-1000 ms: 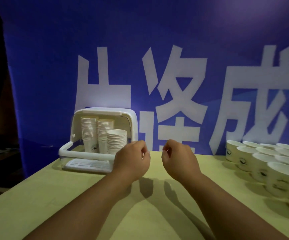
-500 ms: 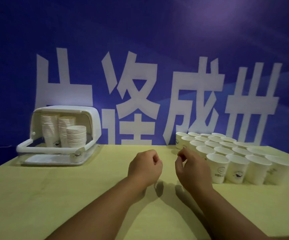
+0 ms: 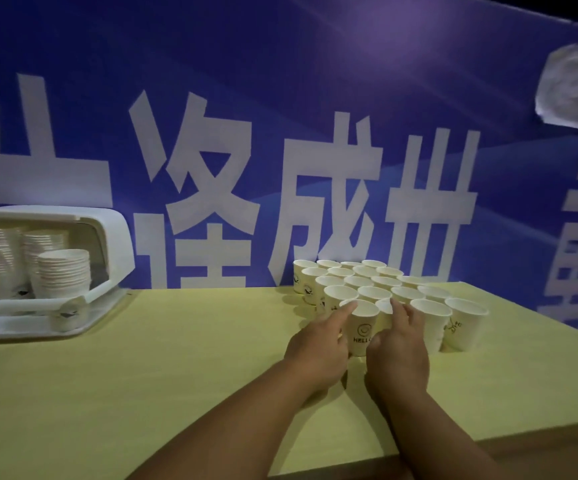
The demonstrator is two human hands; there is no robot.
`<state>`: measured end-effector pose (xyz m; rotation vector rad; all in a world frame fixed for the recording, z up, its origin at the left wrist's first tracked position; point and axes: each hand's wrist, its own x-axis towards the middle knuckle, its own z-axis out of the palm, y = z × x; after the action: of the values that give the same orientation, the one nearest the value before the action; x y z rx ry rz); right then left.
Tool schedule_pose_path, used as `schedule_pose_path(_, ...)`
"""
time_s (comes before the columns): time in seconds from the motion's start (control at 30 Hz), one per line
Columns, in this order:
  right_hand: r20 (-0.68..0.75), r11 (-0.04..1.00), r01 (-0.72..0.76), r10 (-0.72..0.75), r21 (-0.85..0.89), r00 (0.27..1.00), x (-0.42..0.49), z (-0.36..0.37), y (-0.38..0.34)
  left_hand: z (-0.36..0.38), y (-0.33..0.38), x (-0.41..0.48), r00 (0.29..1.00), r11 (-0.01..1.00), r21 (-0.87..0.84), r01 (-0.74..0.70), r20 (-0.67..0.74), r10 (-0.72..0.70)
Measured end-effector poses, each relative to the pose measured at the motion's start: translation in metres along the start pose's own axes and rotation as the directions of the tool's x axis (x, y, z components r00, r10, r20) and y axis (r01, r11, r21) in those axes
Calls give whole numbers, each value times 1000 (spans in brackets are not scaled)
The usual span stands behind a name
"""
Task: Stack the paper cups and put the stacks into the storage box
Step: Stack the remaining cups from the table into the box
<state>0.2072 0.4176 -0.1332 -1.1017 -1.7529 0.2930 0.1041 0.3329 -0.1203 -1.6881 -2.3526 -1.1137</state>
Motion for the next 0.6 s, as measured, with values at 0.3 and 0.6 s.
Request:
schedule_pose_path(0.3, -30, 997, -24, 22, -78, 999, 2, 7, 3, -5, -11, -9, 993, 997, 72, 3, -122, 6)
schedule_pose_path(0.6, -32, 987, 161, -162, -27, 986, -15, -6, -33, -43, -33, -32, 951, 994, 105, 38, -308, -4)
